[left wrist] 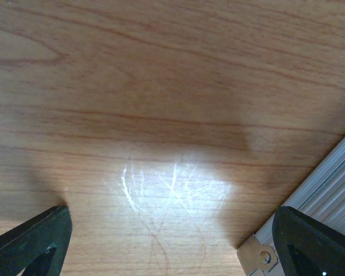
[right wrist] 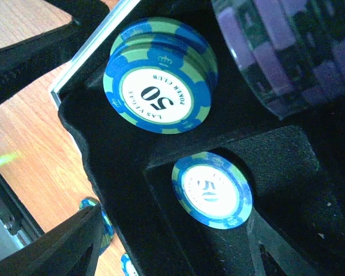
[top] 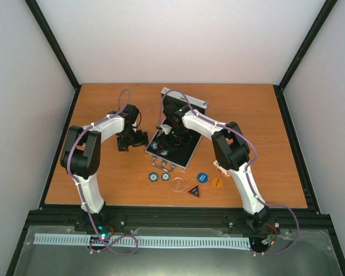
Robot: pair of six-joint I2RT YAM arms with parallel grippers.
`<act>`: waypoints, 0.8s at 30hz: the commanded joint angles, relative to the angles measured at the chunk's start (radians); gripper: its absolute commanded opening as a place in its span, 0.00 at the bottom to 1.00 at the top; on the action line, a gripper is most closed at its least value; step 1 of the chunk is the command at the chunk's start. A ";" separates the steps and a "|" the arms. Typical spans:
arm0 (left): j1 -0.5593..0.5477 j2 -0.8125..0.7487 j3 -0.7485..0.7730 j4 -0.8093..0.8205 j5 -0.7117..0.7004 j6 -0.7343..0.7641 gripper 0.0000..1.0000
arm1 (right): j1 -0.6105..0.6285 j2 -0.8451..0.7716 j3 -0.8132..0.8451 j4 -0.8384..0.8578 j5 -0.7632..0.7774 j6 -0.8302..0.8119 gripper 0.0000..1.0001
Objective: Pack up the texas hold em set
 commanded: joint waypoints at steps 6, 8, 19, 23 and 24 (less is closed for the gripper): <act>-0.021 0.051 -0.009 0.026 0.057 -0.006 0.99 | 0.013 -0.080 0.006 0.035 -0.122 -0.007 0.69; -0.022 0.053 -0.007 0.028 0.058 -0.006 0.98 | 0.013 -0.088 0.024 0.036 -0.140 -0.007 0.69; -0.023 0.063 0.003 0.026 0.056 0.003 0.98 | 0.022 -0.080 0.046 0.046 -0.183 -0.018 0.67; -0.023 0.063 0.007 0.022 0.051 0.008 0.98 | 0.020 -0.089 0.048 0.023 -0.057 -0.003 0.68; -0.023 0.063 0.006 0.021 0.051 0.009 0.98 | 0.016 -0.084 0.050 0.008 -0.021 0.006 0.69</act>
